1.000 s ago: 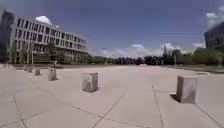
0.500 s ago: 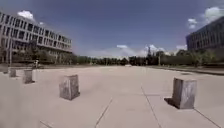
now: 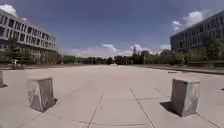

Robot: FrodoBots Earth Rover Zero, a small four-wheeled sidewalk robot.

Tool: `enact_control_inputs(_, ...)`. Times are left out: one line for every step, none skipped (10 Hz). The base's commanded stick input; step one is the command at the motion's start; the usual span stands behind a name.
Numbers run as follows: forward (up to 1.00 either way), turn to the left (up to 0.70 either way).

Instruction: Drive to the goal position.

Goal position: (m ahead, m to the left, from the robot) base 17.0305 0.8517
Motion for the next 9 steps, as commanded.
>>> enact_control_inputs(0.7, 0.01)
enact_control_inputs(0.6, 0.01)
enact_control_inputs(0.5, 0.01)
enact_control_inputs(0.5, 0.01)
enact_control_inputs(0.5, 0.01)
enact_control_inputs(0.5, 0.01)
enact_control_inputs(0.5, 0.01)
enact_control_inputs(0.5, 0.01)
enact_control_inputs(0.5, 0.0)
